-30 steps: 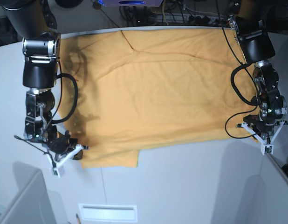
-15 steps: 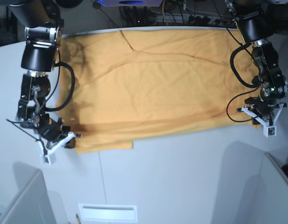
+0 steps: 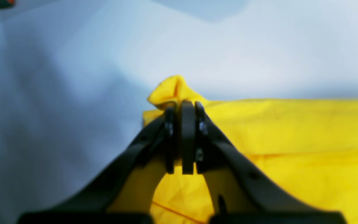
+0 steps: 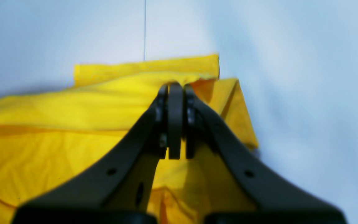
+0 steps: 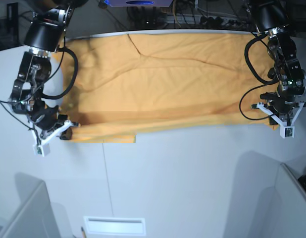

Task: Fold the T-shirt properly
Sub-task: 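Lift the hem with both grippers and fold it over toward the collar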

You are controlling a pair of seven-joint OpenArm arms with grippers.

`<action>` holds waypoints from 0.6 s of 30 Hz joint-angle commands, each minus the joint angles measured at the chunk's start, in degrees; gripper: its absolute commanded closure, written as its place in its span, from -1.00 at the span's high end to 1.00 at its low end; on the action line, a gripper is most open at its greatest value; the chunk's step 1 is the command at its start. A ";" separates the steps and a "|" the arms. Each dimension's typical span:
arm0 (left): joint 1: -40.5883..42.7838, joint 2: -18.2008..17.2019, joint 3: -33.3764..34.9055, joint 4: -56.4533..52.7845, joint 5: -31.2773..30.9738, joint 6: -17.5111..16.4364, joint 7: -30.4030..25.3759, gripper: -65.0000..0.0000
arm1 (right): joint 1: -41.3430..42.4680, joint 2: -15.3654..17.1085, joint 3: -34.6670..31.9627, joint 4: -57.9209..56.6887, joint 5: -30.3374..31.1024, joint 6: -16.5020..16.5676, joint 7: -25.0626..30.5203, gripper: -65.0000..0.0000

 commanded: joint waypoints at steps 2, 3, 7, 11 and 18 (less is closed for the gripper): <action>1.03 -1.03 -0.43 3.17 -0.09 0.24 -1.03 -1.00 | -1.30 0.70 0.29 4.11 3.57 0.21 1.51 -1.00; 1.90 -1.03 -0.43 3.96 -0.09 0.24 -1.03 -1.00 | -2.44 0.70 0.46 5.34 4.98 0.12 1.51 -1.00; 5.68 -1.03 -0.43 7.21 -0.09 0.24 -1.21 -1.00 | -7.19 0.70 3.98 8.76 10.34 0.04 1.42 -1.00; 7.44 -1.03 -0.43 9.06 -0.09 0.24 -1.03 -1.00 | -10.97 0.79 6.00 11.93 13.68 0.04 1.42 -1.00; 10.70 -0.94 -0.51 10.81 -0.09 0.24 -0.86 -1.00 | -13.52 0.79 6.53 12.90 15.27 0.04 1.42 -1.00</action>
